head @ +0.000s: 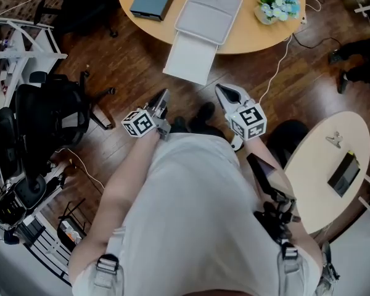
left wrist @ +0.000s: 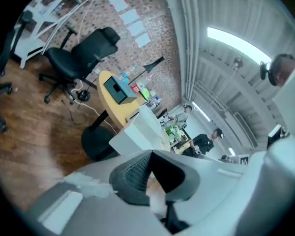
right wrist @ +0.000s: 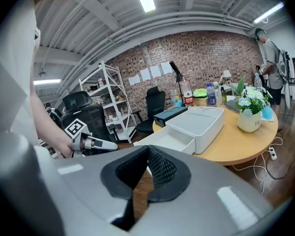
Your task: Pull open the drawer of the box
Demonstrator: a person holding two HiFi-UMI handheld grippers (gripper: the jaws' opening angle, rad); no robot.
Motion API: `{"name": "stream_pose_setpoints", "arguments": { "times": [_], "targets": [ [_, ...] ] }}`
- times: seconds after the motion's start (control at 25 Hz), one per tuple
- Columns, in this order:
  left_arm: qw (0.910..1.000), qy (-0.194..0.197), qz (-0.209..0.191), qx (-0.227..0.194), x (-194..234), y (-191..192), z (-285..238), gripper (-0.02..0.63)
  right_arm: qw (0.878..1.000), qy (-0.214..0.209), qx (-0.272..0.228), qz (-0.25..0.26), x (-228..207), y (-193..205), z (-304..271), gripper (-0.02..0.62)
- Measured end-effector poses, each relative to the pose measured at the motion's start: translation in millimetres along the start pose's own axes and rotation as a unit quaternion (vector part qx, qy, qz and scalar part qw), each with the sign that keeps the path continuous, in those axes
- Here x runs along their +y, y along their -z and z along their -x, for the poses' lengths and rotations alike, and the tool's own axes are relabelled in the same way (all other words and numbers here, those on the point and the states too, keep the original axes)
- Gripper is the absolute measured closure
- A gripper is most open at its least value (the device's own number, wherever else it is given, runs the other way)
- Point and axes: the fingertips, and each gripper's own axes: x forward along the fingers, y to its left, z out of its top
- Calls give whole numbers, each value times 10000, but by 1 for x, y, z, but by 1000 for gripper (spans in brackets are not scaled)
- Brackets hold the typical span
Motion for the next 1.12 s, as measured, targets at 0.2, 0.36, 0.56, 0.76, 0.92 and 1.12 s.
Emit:
{"name": "stream_pose_setpoints", "arguments": {
  "times": [0.2,0.36,0.56,0.76,0.92,1.12],
  "targets": [
    [9909,157,-1316,230,-31,-3,23,604,9998,146,-124,111,19,0,10,589],
    [9786,207,-2028,272,-55,0,53,604,9994,181,-218,182,53,3,23,589],
    [9703,239,-2378,388,-75,21,97,604,9994,98,-252,235,109,14,40,589],
    [9637,458,-2597,411,-92,47,132,604,9993,46,-274,261,158,29,57,589],
    [9576,641,-2776,421,-107,59,154,604,9990,0,-303,330,189,35,69,589],
    [9545,701,-2873,390,-115,68,166,604,9985,-111,-323,421,210,41,74,589]
  ]
}}
